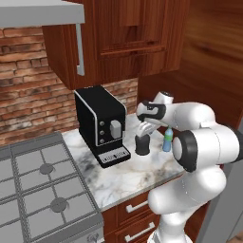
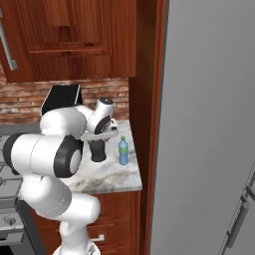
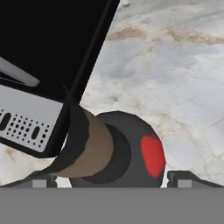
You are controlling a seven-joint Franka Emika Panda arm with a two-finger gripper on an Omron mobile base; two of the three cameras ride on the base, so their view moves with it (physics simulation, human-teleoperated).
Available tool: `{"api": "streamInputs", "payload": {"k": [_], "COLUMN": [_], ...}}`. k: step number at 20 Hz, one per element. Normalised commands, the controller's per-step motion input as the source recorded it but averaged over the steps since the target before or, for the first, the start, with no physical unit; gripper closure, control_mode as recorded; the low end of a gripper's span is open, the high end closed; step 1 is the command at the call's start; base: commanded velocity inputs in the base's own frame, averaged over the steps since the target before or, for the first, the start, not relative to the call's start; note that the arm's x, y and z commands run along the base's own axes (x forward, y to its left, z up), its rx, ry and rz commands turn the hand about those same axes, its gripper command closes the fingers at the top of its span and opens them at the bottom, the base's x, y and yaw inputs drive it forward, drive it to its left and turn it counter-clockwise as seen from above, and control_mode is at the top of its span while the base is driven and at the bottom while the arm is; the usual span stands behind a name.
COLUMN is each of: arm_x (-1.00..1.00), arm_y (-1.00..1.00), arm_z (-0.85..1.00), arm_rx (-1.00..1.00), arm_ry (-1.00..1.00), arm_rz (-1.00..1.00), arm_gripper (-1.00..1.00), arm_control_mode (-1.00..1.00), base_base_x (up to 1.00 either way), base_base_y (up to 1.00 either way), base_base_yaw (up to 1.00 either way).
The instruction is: Place the drinks on the dining counter in a tight cluster.
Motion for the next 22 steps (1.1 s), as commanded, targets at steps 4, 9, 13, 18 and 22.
{"api": "streamInputs", "payload": {"k": [4,9,13,18,22], "arm_x": [0.0,-0.07,-0.05,0.0,0.08], "arm_y": [0.07,0.0,0.0,0.01,0.05], "arm_z": [0.0,0.0,0.04,0.0,0.0], "arm_rx": [0.0,0.0,0.0,0.0,0.0], "arm_ry": [-0.01,-0.03,-0.11,-0.15,-0.1], "arm_rz": [-0.02,-0.02,-0.04,-0.05,-0.07], "arm_gripper": [-1.0,-1.0,-1.0,-1.0,-1.0], "arm_control_mode": [-1.0,-1.0,-1.0,-1.0,-1.0], "base_base_x": [0.0,0.0,0.0,0.0,0.0], "base_base_y": [0.0,0.0,0.0,0.0,0.0], "base_base_yaw": [0.0,0.0,0.0,0.0,0.0]}}
